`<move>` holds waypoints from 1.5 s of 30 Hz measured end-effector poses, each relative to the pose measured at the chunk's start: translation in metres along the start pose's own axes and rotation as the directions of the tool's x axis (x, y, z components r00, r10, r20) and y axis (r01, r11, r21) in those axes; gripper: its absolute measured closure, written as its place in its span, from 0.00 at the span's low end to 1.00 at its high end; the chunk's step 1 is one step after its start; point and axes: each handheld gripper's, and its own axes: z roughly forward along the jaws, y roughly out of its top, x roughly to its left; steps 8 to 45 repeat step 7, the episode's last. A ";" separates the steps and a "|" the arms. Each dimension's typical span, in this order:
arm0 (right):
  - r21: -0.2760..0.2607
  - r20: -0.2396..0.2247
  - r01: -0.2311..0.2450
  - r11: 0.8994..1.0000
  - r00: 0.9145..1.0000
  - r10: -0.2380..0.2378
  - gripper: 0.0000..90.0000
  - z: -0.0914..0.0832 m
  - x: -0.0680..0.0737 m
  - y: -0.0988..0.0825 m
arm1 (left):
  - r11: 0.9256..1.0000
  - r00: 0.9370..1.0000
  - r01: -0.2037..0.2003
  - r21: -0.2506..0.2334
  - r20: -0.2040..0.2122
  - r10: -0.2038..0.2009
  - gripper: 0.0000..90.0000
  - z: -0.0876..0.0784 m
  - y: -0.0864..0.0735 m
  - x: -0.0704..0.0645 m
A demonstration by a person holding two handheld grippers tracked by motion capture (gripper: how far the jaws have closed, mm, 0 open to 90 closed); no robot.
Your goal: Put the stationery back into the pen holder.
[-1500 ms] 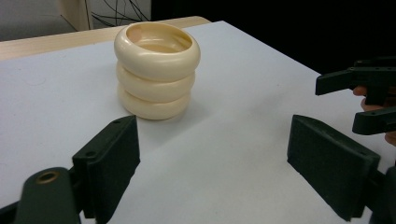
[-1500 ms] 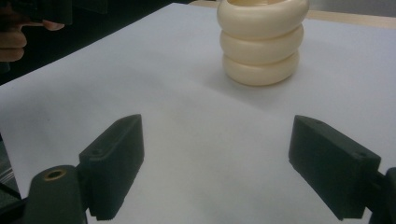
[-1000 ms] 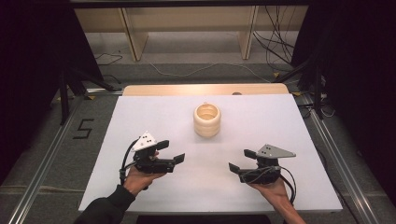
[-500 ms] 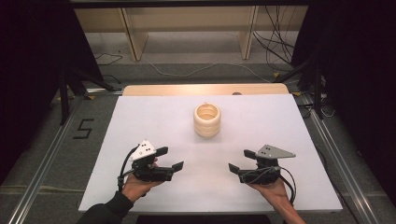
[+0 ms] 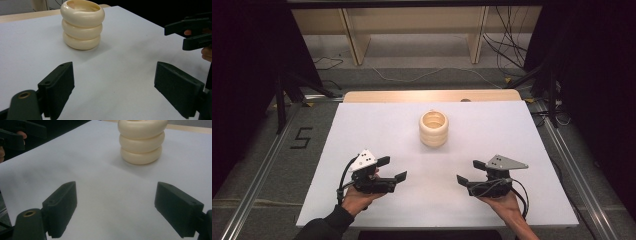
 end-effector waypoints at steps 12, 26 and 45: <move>0.000 0.000 0.001 1.000 1.000 -0.001 0.21 0.000 0.000 0.000 | 1.000 1.000 -0.001 0.000 0.000 0.001 0.17 0.000 0.000 0.000; 0.000 0.000 0.001 1.000 1.000 -0.001 0.21 0.000 0.000 0.000 | 1.000 1.000 -0.001 0.000 0.000 0.001 0.17 0.000 0.000 0.000; 0.000 0.000 0.001 1.000 1.000 -0.001 0.21 0.000 0.000 0.000 | 1.000 1.000 -0.001 0.000 0.000 0.001 0.17 0.000 0.000 0.000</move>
